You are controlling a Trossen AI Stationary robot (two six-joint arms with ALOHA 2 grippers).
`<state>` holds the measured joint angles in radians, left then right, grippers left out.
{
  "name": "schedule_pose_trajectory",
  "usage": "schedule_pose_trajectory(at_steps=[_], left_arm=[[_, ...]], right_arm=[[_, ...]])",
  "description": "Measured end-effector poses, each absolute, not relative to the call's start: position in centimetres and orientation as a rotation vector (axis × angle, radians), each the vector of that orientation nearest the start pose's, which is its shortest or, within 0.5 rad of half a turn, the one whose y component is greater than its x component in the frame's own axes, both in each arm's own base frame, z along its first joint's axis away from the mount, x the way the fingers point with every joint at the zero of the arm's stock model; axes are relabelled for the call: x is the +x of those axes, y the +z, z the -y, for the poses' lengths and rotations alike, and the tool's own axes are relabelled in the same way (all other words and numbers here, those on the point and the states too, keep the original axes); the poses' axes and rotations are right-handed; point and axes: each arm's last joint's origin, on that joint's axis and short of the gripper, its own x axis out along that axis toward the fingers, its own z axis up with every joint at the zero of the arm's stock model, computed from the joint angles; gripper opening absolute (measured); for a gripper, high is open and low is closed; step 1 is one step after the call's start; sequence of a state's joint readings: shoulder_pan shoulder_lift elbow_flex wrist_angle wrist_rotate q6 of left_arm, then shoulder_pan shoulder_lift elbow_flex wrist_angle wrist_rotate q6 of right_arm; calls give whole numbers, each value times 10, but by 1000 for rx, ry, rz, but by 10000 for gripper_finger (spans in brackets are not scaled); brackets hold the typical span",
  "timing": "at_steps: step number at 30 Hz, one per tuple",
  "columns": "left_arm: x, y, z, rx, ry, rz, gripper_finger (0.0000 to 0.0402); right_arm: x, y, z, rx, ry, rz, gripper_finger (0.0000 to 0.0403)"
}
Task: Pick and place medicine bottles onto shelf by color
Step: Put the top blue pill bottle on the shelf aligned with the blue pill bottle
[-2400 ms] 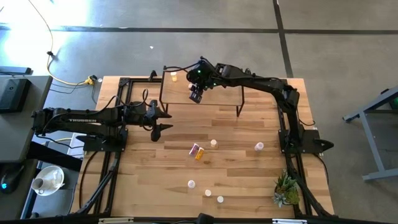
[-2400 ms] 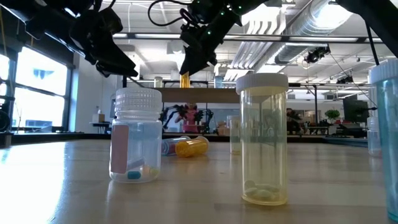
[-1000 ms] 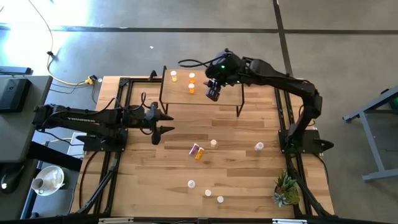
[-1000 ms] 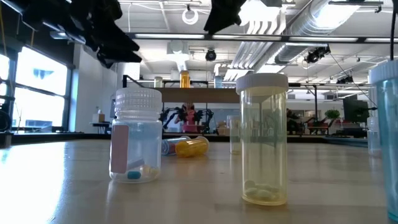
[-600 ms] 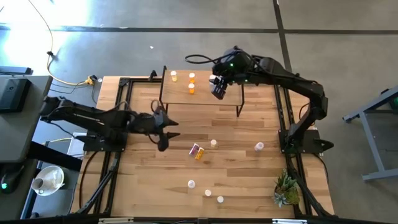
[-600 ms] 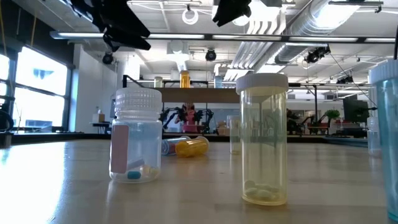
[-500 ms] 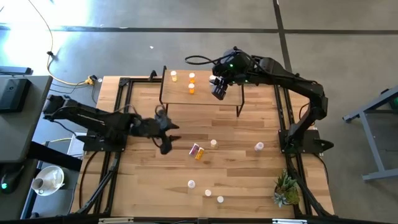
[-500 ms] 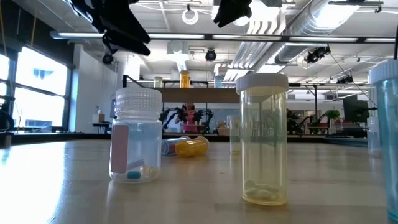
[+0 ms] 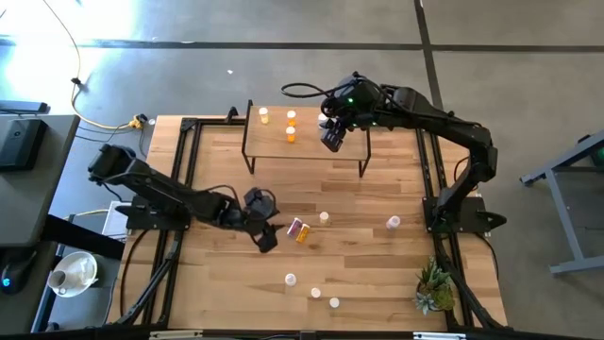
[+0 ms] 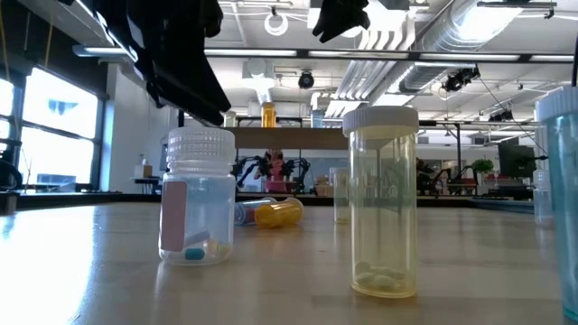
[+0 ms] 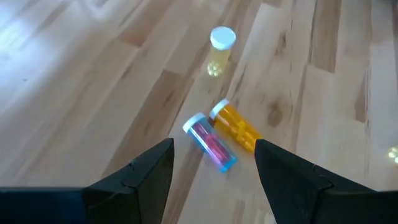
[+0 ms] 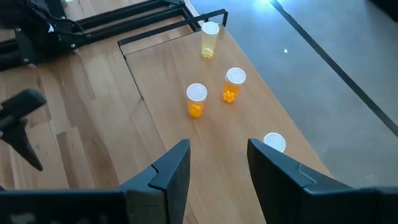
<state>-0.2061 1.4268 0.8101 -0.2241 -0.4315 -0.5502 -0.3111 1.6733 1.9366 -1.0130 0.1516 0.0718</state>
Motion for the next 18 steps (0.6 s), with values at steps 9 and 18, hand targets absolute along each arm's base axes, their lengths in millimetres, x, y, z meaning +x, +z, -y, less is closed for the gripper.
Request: schedule_pose_trajectory(at_steps=[9,18], left_arm=[[296,179,57,-250,413,-670,215],[303,157,57,-305,485,-690,215]], right_arm=[[321,422,108,145,-472,-735,151],[320,421,107,144,-469,-751,151]])
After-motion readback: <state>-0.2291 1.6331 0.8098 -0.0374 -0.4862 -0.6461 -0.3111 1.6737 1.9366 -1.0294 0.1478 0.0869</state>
